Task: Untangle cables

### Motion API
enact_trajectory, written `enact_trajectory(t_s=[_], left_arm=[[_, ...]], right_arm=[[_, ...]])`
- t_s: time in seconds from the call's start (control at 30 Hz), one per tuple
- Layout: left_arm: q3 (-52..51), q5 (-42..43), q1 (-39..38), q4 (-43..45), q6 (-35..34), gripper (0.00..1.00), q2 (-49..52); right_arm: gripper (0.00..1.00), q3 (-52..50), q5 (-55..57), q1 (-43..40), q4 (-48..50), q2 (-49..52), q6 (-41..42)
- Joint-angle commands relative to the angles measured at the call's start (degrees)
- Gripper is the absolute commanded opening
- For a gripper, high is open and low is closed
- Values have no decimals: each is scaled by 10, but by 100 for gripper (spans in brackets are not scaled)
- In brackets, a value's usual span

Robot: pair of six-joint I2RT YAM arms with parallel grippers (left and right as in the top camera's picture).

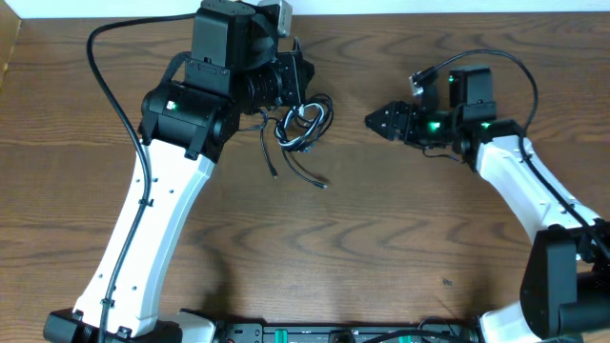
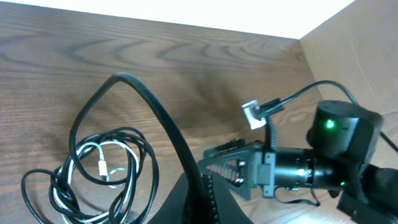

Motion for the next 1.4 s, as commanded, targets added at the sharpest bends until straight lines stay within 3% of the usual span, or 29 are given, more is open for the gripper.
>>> enact_trajectory(t_s=[0.0, 0.53, 0.97, 1.03, 1.13, 1.23, 1.37], left_arm=[[3, 8, -1, 3, -10, 8, -9], [2, 8, -5, -16, -22, 7, -9], [0, 3, -6, -17, -20, 8, 2], [0, 3, -6, -17, -20, 7, 2], [0, 3, -6, -18, -19, 7, 3], [0, -9, -6, -19, -19, 8, 3], [0, -23, -6, -18, -19, 8, 3]], right_arm=[[76, 2, -8, 28, 4, 11, 10], [71, 2, -24, 100, 147, 26, 77], [65, 2, 24, 122, 145, 27, 87], [59, 2, 47, 134, 139, 29, 96], [38, 2, 79, 140, 116, 29, 102], [28, 2, 84, 135, 103, 29, 102], [1, 2, 84, 124, 92, 28, 102]])
